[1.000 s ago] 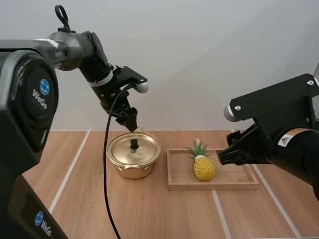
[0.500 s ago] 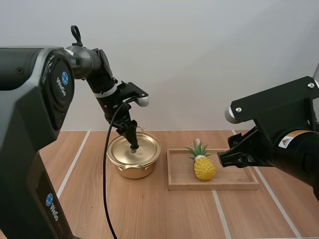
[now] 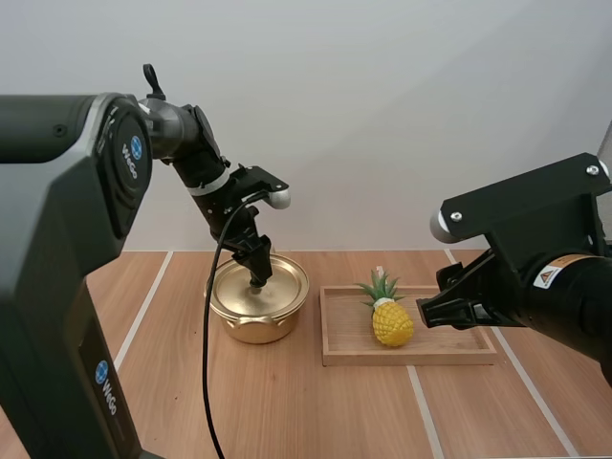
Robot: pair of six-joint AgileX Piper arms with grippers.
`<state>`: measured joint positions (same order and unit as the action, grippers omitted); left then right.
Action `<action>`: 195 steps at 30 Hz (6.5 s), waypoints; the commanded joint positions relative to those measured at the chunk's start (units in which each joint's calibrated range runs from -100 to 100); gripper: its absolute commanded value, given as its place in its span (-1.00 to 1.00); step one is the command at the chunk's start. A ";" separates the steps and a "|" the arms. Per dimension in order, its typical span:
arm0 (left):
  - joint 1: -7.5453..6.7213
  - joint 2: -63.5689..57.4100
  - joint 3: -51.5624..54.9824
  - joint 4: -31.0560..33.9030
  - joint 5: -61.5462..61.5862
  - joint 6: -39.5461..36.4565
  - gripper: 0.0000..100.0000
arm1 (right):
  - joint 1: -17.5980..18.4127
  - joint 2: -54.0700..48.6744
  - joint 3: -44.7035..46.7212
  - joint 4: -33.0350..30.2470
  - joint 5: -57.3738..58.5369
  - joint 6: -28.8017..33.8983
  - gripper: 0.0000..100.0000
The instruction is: Open the pot, put the pineapple inside, and close it
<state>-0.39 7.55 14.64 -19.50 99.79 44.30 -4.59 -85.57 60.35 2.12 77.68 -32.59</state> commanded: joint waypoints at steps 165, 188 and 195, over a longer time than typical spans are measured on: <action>0.01 -55.85 -27.18 -8.57 -89.67 -15.49 -1.00 | -0.19 57.59 -37.36 35.94 -6.27 -24.10 -1.00; 0.01 -59.01 -27.18 -8.57 -88.61 -15.49 -1.00 | 7.96 72.01 -37.36 43.58 5.42 -45.69 -1.00; 0.01 -60.41 -27.18 -8.57 -87.65 -15.49 -1.00 | 10.87 82.56 -37.36 40.47 9.10 -47.30 -1.00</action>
<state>-0.39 -52.44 -12.26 -28.00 13.28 28.80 5.26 -5.11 23.35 44.45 84.40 -78.91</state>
